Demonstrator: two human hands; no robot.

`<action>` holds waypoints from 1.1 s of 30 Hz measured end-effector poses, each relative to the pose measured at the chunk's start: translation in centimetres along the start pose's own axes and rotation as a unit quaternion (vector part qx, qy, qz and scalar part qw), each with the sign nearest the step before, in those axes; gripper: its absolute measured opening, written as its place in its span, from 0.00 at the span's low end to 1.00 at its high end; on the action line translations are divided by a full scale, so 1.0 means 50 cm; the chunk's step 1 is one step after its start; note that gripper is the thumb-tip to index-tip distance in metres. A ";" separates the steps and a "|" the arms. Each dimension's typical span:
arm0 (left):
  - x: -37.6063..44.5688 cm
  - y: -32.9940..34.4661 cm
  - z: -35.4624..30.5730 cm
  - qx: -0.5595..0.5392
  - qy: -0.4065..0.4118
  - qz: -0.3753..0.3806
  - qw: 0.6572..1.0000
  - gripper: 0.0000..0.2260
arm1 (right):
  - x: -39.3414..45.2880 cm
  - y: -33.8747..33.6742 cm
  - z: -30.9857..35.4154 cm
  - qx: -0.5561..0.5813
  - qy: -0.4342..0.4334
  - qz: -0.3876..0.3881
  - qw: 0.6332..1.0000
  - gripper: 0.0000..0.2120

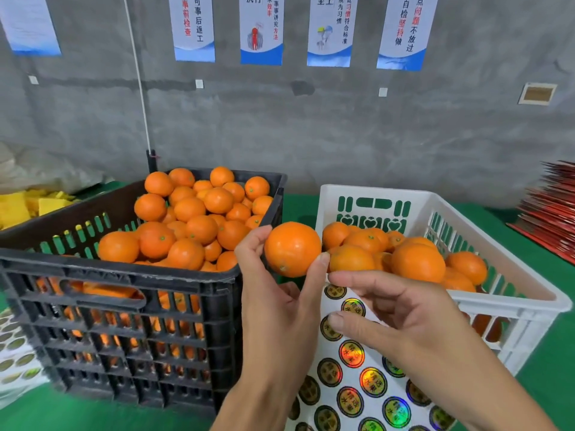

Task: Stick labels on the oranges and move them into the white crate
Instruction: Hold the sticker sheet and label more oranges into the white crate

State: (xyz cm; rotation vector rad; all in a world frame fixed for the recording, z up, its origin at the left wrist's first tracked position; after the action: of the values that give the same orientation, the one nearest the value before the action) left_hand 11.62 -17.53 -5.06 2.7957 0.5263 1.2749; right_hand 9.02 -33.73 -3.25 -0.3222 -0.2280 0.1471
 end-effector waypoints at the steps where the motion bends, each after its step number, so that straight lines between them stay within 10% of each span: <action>1: -0.001 0.001 0.001 -0.002 -0.001 -0.001 1.000 0.23 | -0.001 0.001 0.002 0.006 0.000 0.003 1.000 0.20; 24: 0.008 0.004 -0.036 0.024 0.113 0.082 0.990 0.30 | 0.017 -0.003 -0.021 0.092 0.078 -0.075 0.990 0.06; 33: 0.002 0.014 -0.014 0.073 0.025 0.172 0.982 0.30 | -0.009 -0.051 0.015 0.109 -0.122 -0.300 0.940 0.05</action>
State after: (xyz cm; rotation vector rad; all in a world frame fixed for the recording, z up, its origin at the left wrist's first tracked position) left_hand 11.38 -18.22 -4.40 3.0859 0.1447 1.4167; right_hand 8.67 -36.00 -1.81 -0.0013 -0.5406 -0.3939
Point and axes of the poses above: each hand's wrist, its own x-axis towards the middle knuckle, its own y-axis out of the palm, z = x × y, the point moved 6 cm from there along x, towards the middle knuckle, and after that the axes turned 8 degrees about y, right-handed, at the moved point
